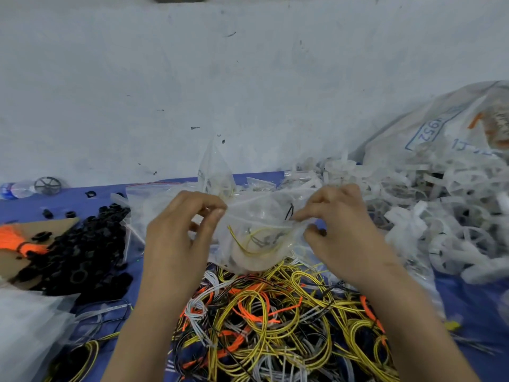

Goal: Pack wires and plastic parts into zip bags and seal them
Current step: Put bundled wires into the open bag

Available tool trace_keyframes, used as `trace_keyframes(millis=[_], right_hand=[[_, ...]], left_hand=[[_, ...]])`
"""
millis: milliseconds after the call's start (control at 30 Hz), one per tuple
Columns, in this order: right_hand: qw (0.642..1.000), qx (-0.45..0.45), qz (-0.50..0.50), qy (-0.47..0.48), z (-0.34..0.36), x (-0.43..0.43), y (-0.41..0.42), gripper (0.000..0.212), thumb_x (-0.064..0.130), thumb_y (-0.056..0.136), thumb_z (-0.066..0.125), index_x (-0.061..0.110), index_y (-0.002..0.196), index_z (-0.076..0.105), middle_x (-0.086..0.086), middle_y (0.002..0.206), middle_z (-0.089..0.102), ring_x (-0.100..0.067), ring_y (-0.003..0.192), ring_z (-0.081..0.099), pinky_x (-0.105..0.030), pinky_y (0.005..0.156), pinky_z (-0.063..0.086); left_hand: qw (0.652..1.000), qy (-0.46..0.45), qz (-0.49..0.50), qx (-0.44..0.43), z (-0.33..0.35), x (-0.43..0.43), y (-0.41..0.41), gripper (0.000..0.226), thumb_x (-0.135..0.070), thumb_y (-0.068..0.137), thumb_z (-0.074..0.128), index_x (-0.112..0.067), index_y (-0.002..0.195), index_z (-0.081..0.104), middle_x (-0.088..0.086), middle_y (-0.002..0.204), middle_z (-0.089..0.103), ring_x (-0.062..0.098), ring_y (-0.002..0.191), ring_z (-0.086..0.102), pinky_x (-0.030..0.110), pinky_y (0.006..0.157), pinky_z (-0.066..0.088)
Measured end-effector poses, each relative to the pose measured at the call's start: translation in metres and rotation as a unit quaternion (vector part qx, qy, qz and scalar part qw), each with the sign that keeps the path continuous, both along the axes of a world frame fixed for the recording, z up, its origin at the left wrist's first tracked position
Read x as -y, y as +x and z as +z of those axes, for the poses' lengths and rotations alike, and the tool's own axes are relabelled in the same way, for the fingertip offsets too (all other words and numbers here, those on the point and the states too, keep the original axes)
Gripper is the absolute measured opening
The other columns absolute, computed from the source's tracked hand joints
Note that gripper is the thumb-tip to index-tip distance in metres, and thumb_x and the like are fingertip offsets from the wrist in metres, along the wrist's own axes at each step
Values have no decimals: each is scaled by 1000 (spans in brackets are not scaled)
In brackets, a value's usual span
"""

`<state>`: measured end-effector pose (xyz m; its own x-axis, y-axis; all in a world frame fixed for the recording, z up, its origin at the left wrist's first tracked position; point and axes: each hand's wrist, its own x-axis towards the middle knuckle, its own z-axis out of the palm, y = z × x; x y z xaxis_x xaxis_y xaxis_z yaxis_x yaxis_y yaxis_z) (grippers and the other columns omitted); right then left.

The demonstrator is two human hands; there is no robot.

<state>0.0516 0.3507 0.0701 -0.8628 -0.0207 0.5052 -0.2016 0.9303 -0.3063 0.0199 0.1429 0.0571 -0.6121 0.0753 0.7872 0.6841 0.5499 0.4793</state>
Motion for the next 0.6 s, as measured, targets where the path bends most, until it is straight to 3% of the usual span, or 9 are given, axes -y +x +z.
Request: trace_keyframes(millis=[33, 133, 200, 233, 300, 367, 433, 600], right_hand=[[999, -27, -18, 13, -3, -1, -3, 23, 11, 86, 60, 24, 101, 73, 8, 110, 49, -9, 105, 20, -20, 93, 22], [998, -35, -39, 21, -7, -6, -8, 9, 20, 85, 68, 26, 89, 72, 9, 142, 37, -12, 131, 13, -38, 107, 22], [999, -38, 7, -20, -5, -10, -7, 9, 18, 84, 68, 25, 79, 67, 10, 127, 53, -9, 123, 35, -23, 98, 29], [997, -44, 36, -49, -2, -11, -6, 14, 15, 84, 69, 25, 75, 64, 13, 106, 62, 1, 106, 49, -12, 85, 33], [992, -55, 63, -89, 1, -11, -2, 19, 9, 82, 70, 25, 73, 64, 17, 78, 62, 8, 83, 56, -3, 71, 36], [988, -63, 79, -113, 2, -12, 1, 21, 6, 82, 69, 25, 74, 66, 11, 77, 67, 3, 82, 57, -6, 71, 40], [984, -62, 96, -135, 2, -13, 2, 29, 6, 83, 69, 33, 74, 62, 9, 78, 69, -1, 78, 59, -10, 70, 43], [976, -35, 105, -187, 2, -20, 2, 26, 12, 81, 71, 35, 92, 64, 22, 76, 69, 9, 77, 63, 0, 69, 40]], left_hand=[[1000, 18, -7, 18, -2, 2, -1, 26, -10, 91, 60, -34, 81, 58, -19, 87, 62, -7, 82, 58, 7, 65, 46], [995, 63, -33, 65, -6, 12, -2, 24, -7, 92, 57, -28, 81, 61, -11, 82, 67, 0, 76, 65, 7, 61, 49], [990, 94, -50, 92, -6, 18, -2, 22, -7, 90, 59, -26, 81, 62, -6, 77, 70, 0, 74, 68, 10, 64, 51], [985, 116, -61, 108, -4, 20, -1, 20, -8, 88, 62, -27, 81, 63, -5, 77, 70, 2, 75, 70, 13, 66, 53], [978, 146, -66, 135, -3, 22, -1, 22, -11, 83, 68, -33, 86, 64, -10, 84, 71, 3, 77, 70, 17, 69, 53], [977, 148, -42, 149, -3, 23, -1, 24, -14, 81, 72, -36, 88, 66, -18, 96, 70, -6, 77, 68, 10, 62, 50], [974, 159, -34, 157, -3, 25, -3, 14, -13, 81, 72, -27, 82, 69, -21, 109, 66, -15, 79, 64, 4, 61, 46], [971, 156, -44, 176, -4, 29, -7, 13, -7, 82, 69, -16, 73, 70, -20, 113, 64, -17, 80, 62, 1, 64, 45]])
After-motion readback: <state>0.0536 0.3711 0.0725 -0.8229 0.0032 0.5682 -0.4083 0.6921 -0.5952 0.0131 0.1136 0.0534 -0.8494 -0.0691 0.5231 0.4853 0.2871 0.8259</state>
